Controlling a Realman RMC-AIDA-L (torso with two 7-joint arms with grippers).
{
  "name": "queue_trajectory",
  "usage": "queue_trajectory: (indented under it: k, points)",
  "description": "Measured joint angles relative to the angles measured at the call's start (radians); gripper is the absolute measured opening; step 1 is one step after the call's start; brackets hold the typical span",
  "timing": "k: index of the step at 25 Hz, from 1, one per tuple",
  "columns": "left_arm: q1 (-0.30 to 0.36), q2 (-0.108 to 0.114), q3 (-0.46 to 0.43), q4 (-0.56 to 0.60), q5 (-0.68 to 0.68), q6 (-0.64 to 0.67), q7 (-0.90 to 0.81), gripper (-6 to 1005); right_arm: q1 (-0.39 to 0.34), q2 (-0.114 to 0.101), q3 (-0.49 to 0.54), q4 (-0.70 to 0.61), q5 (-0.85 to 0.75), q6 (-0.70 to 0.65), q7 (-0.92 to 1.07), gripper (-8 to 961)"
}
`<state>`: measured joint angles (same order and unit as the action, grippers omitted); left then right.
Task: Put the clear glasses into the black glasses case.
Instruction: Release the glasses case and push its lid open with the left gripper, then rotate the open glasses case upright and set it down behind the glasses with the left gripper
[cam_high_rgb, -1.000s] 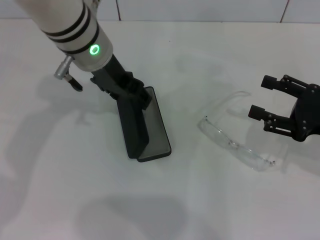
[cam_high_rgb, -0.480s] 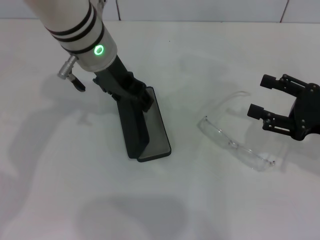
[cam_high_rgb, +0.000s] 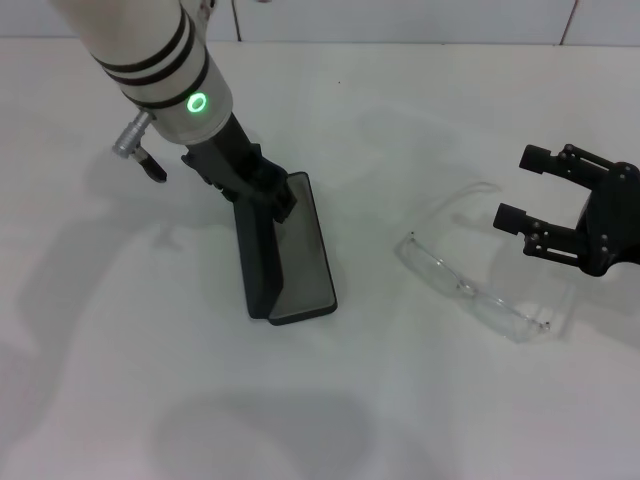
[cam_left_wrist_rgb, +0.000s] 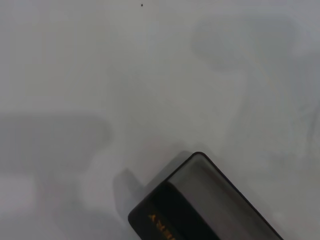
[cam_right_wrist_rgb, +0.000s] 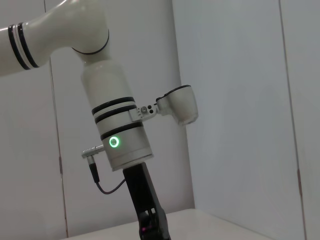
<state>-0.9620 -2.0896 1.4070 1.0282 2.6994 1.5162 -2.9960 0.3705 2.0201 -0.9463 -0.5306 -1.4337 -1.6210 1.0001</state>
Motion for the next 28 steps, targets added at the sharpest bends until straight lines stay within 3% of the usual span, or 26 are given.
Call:
queue_trajectory:
  k: [6,17,28]
  points:
    - [0.0,0.001,0.025,0.002,0.001,0.0,0.013,597,0.0,0.001,0.0,0.0,0.0,-0.005,0.0,784]
    - [0.003,0.001,0.077,0.071,0.003,-0.002,0.058,219,-0.003,0.002,0.0,0.0,0.005,0.001,0.0,784]
    - [0.018,0.002,0.084,0.102,0.028,-0.038,0.27,216,-0.01,-0.001,0.001,0.037,0.063,-0.006,-0.05,785]
